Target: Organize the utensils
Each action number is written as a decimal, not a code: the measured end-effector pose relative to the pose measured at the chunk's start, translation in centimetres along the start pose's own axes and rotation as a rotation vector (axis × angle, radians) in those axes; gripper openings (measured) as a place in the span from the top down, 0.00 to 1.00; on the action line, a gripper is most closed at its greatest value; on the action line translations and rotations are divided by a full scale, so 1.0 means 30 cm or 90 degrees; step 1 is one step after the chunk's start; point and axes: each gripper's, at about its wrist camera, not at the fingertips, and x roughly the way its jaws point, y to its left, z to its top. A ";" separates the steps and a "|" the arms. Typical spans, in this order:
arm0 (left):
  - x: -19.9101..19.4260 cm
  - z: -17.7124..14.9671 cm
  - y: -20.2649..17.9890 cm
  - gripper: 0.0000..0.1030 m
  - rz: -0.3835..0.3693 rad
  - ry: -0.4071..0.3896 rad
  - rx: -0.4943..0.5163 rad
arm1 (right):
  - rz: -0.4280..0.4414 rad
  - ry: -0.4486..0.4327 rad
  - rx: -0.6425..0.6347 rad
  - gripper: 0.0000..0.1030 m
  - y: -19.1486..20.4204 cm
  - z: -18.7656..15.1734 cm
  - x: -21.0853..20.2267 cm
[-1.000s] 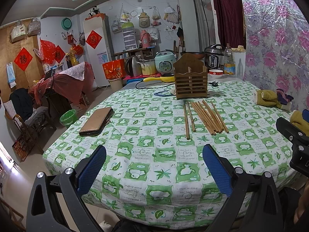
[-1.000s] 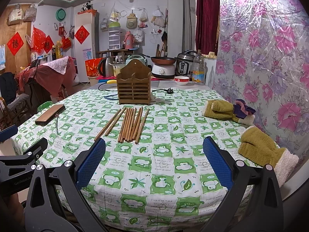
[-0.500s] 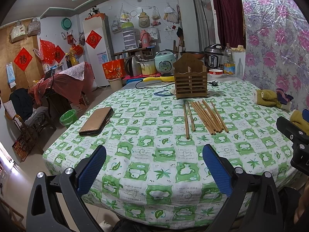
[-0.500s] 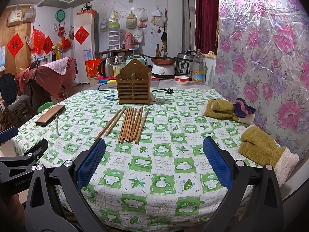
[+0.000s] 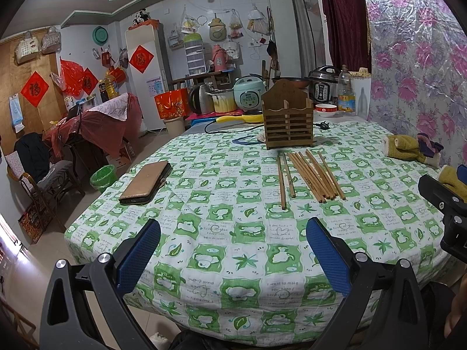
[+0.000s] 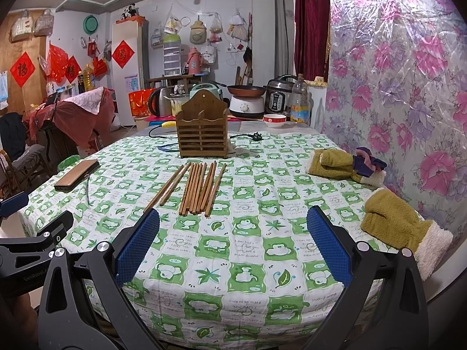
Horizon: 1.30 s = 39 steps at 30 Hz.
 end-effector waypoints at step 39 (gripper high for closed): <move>0.598 0.050 -0.063 0.05 -0.090 0.241 0.070 | 0.064 0.003 0.063 0.06 -0.141 -0.016 0.428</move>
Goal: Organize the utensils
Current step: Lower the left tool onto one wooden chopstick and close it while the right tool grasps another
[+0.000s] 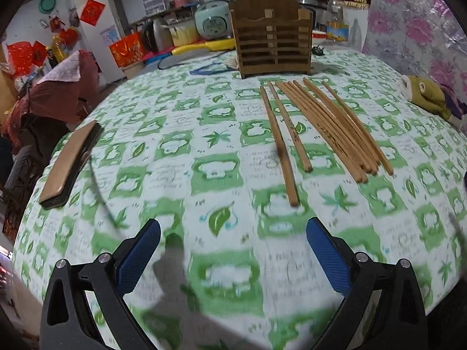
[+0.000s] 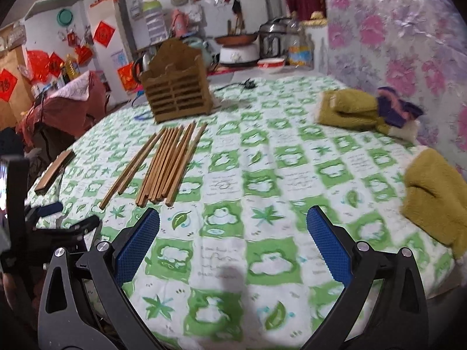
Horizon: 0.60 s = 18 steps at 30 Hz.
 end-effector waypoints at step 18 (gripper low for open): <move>0.153 0.152 0.094 0.04 -0.067 0.077 -0.004 | 0.069 0.249 -0.062 0.06 0.217 0.003 0.284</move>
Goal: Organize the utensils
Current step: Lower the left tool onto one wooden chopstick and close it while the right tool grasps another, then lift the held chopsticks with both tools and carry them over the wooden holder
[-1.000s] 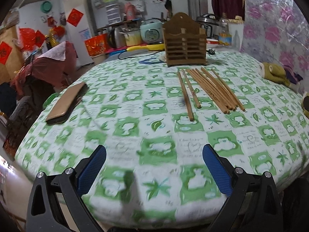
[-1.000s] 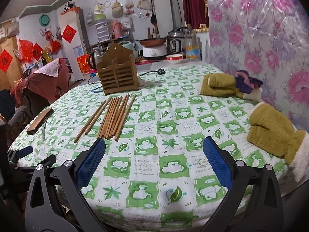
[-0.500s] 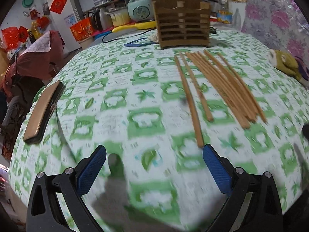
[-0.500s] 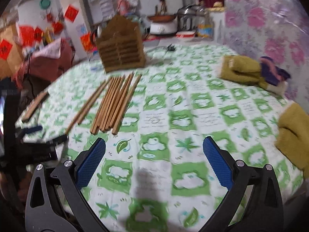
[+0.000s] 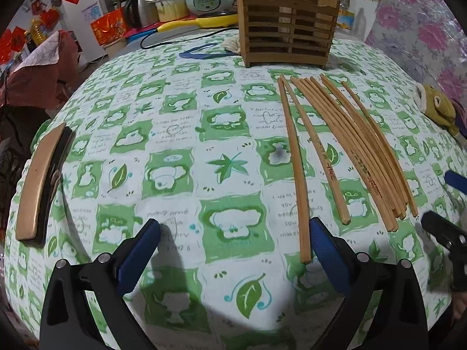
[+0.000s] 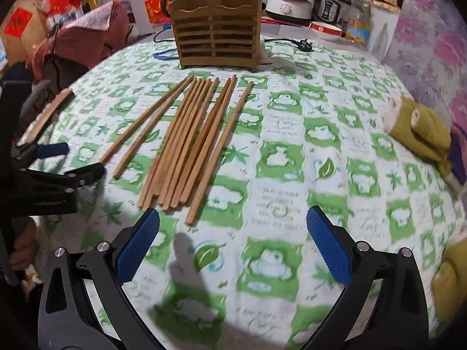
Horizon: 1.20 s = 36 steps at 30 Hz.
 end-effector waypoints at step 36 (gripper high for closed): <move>-0.036 -0.018 -0.079 0.80 -0.079 -0.049 0.094 | 0.036 -0.010 -0.027 0.40 -0.179 0.126 0.112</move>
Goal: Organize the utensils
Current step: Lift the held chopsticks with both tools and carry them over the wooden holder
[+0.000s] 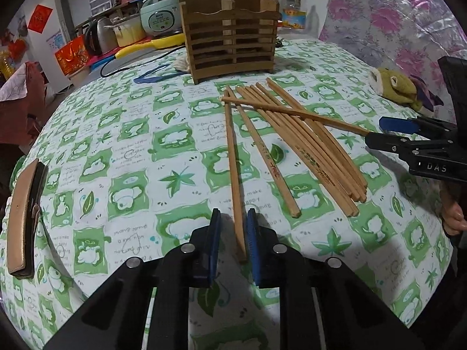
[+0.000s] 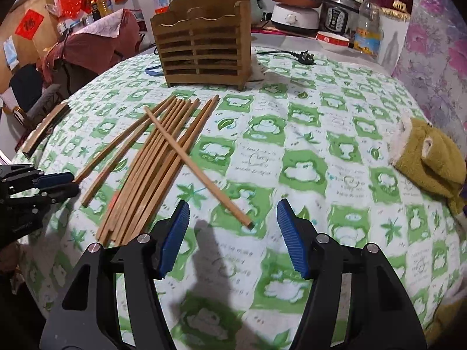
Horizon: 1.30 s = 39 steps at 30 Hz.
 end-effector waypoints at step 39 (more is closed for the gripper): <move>-0.411 0.462 0.044 0.94 0.027 -0.173 -0.017 | 0.000 -0.232 0.019 0.94 -0.003 0.333 -0.489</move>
